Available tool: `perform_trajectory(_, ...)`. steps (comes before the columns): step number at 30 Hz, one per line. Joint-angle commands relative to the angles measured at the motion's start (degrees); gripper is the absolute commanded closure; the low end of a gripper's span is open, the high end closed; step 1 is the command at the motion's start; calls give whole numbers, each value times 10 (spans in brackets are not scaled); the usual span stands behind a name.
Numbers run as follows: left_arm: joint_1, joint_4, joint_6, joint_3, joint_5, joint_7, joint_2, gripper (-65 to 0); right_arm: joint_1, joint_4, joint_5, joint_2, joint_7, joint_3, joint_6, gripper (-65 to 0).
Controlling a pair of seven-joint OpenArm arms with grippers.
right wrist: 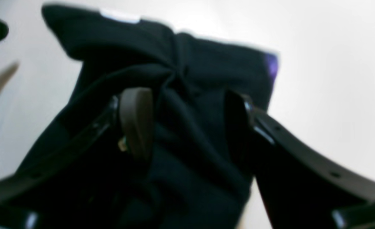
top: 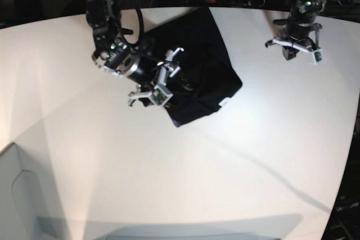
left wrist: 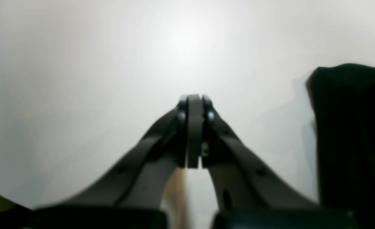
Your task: Fold the T-shirt properly
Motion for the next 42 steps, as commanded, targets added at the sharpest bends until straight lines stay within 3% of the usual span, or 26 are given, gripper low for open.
perform_trajectory(1,2,10,-3,-3,-3,-10,-5,0,-13,14,12,3,15,-12,8,-360)
perform_trajectory(8,-2,10,-3,-5,-3,-13,-20,0,-65,31,12,62,16,-152,8,-358)
perform_trajectory(19,-2,33,-3,-91,-5,-11,-16,0,-88,32,12,77,16,-259,8,-358)
perform_trajectory(22,-2,33,-3,-107,-39,-10,-20,0,-87,34,12,90,19,-282,8,-358)
perform_trajectory(26,4,33,-3,-130,-109,-8,-21,0,-86,55,12,97,21,-281,8,-356)
perform_trajectory(31,-2,33,-3,-165,-168,36,-15,0,-87,115,12,111,21,-240,8,-356)
perform_trajectory(36,2,33,-2,-171,-264,72,-15,-6,-83,130,15,107,21,-163,8,-357)
perform_trajectory(39,1,45,-2,-170,-312,104,-12,-6,-82,130,15,87,21,-97,8,-358)
perform_trajectory(42,-2,51,-2,-153,-337,139,15,-13,-82,130,15,71,21,-41,8,-358)
